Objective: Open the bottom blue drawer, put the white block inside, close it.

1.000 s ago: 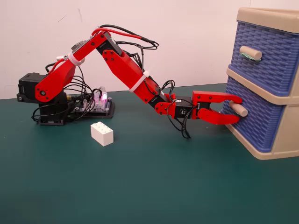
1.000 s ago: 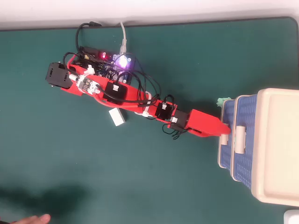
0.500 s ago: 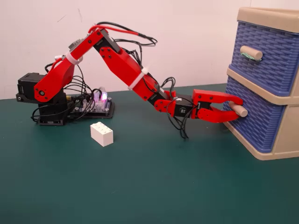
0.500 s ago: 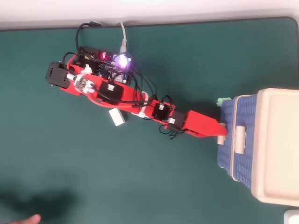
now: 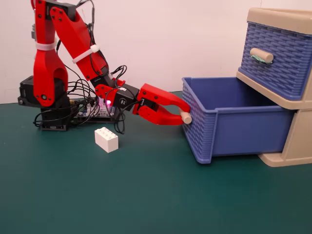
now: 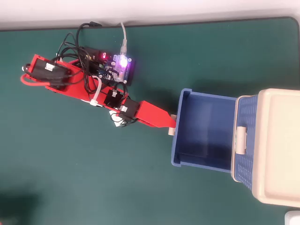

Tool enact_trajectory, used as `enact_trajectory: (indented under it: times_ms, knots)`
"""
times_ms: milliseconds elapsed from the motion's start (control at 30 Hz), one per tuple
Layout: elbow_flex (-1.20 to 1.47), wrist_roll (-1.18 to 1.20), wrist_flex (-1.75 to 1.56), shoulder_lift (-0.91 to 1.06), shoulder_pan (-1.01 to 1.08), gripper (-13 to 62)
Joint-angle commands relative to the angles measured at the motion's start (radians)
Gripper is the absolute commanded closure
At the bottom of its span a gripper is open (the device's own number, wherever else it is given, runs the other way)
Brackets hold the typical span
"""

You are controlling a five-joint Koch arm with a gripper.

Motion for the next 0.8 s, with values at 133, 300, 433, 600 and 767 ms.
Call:
enact_trajectory:
  times_ms: [133,300,433,600,767]
  knots:
    - [0.049,0.008,-0.034,0.086,-0.006,16.0]
    - [0.103,0.008,0.057,0.339,0.084,14.9]
    - [0.101,-0.025,0.566,0.67,0.17,14.9]
    - [-0.225,-0.357,1.491,0.796,0.295,15.2]
    - [-0.423,-0.678,1.993,0.787,0.327,15.1]
